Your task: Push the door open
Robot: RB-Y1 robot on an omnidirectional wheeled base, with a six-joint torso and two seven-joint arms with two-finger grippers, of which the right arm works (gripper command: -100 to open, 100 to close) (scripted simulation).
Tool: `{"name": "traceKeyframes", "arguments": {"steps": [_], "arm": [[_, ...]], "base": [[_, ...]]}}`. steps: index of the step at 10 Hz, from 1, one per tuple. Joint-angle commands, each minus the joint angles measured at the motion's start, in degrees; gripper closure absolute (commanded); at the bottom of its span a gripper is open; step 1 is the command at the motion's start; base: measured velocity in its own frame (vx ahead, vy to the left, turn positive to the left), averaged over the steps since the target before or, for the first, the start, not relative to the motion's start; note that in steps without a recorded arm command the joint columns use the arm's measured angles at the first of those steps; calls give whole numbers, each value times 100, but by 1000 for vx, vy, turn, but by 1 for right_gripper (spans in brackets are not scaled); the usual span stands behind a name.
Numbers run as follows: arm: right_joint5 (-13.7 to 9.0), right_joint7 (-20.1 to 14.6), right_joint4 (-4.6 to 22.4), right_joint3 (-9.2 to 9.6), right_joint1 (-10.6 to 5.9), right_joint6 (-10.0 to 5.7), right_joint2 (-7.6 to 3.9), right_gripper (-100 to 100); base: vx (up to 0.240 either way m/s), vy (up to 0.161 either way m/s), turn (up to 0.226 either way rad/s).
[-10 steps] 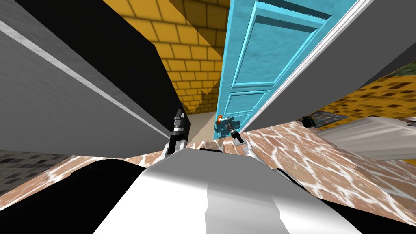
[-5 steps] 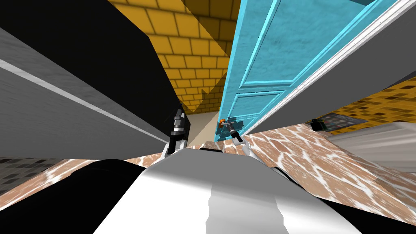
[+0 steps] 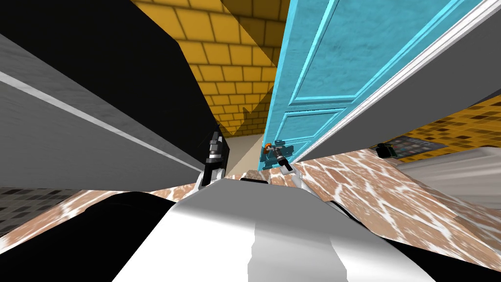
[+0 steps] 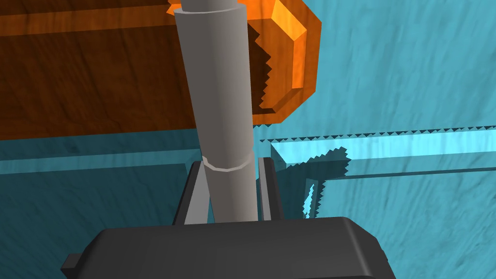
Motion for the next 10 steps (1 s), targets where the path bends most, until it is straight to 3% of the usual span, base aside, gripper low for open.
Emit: {"name": "traceKeyframes", "arguments": {"steps": [1,2,10], "arm": [[2,-4,7,17,35,-5,5,100],[21,125,115,-184,-87,7,110,100],[86,506,466,-744,-353,28,444,100]], "base": [[0,0,0],[111,31,-15],[106,49,-10]]}}
